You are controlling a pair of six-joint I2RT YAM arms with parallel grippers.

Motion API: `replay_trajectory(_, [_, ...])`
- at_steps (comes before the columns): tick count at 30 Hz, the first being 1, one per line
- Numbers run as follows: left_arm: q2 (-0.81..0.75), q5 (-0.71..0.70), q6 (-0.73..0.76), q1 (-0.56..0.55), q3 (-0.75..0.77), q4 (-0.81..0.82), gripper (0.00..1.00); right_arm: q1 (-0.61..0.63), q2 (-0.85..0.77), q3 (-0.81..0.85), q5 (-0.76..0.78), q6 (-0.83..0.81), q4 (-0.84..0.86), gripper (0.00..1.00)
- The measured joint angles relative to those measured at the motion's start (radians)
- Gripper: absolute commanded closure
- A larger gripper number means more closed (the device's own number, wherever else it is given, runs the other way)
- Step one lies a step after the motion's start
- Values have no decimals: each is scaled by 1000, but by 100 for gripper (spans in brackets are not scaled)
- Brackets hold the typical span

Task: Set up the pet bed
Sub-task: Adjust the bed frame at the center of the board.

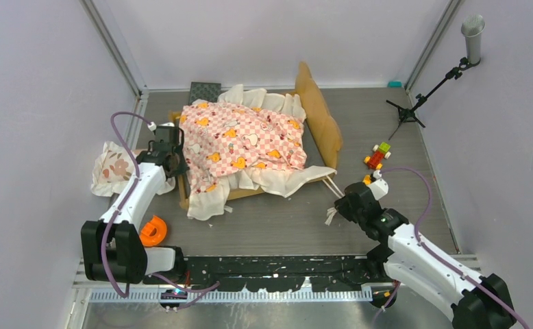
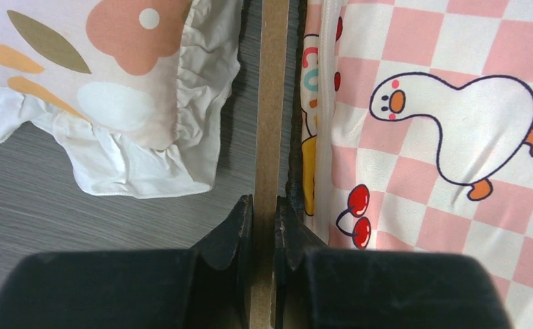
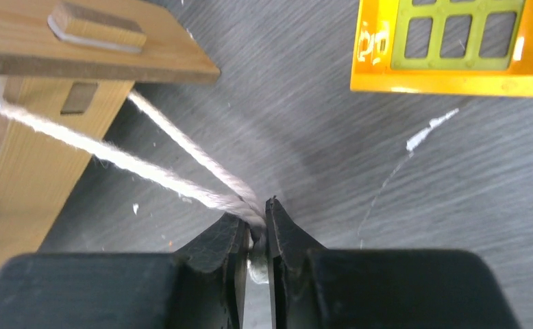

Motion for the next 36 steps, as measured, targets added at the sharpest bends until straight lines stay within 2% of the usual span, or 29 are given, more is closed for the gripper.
replay_trajectory(4, [0,0,3,2,0,6,100,-1,-47,29,-55,-6,-110,78])
replay_trajectory(11, [1,0,6,4,1,8,100,-2,-34,73,-155,-4,-264,74])
replay_trajectory(18, [2,-4,6,5,1,13,98,-2,-28,160,-201,-8,-417,55])
replay_trajectory(24, [6,-5,10,5,3,19,96,-2,-92,198,-190,-7,-472,51])
replay_trajectory(32, [37,-8,20,10,44,18,90,-2,-132,238,-167,-3,-521,40])
replay_trajectory(36, [37,-8,25,10,47,18,89,-2,-168,252,-167,10,-561,39])
